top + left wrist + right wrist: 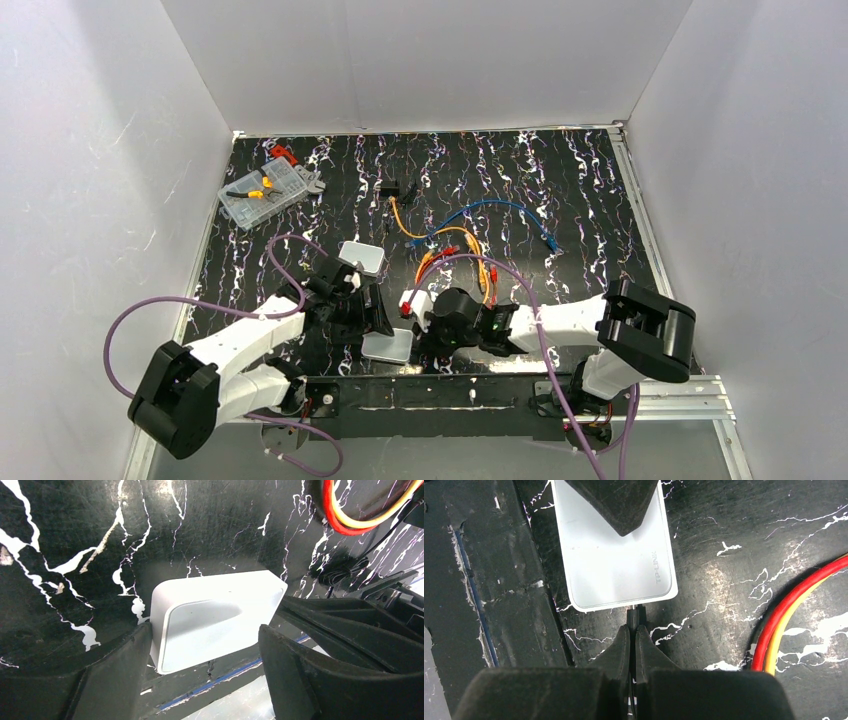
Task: Insert the plug into the switch port
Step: Insert the power into the switch port.
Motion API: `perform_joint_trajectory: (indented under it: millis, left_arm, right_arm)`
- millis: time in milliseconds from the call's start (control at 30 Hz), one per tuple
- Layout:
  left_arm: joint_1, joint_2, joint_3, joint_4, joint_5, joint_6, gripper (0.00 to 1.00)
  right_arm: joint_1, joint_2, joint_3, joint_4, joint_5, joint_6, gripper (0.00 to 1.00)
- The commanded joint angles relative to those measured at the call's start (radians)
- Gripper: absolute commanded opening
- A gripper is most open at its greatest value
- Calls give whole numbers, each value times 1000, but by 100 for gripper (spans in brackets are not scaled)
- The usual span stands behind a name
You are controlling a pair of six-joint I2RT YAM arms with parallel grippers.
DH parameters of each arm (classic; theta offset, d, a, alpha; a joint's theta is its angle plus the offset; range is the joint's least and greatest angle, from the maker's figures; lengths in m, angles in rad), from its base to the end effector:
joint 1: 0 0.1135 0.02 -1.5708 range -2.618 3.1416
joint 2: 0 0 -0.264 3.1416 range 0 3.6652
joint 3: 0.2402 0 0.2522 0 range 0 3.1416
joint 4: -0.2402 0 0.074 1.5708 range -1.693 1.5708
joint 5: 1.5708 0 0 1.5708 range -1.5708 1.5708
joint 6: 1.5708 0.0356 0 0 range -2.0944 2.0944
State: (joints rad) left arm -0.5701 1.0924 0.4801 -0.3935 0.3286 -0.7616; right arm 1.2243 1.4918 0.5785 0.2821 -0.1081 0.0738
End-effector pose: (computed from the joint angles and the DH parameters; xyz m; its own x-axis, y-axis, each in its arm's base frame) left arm 0.1546 -0.1128 0.1652 -0.9675 -0.1556 -0.1994 -0.0157 0.8237 -0.5667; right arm 0.0931 0.2691 0.1549 -0.2710 -0.5347 -0.8004 -0.9473 0.2959 0.1230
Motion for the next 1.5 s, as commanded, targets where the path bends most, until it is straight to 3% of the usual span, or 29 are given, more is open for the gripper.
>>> perform_joint_trajectory:
  millis: [0,533,1467]
  left_arm:
    - [-6,-33,-15,18,122,-19,74]
    - [-15,-43,-25,40,145,-24,70]
    - [-23,-106,-7,25,243,-10,51]
  right_arm:
    - [5,16,90,156,-25,-15,1]
    - [5,30,141,178,-54,-85,1]
    - [1,50,168,233,-201,-270,1]
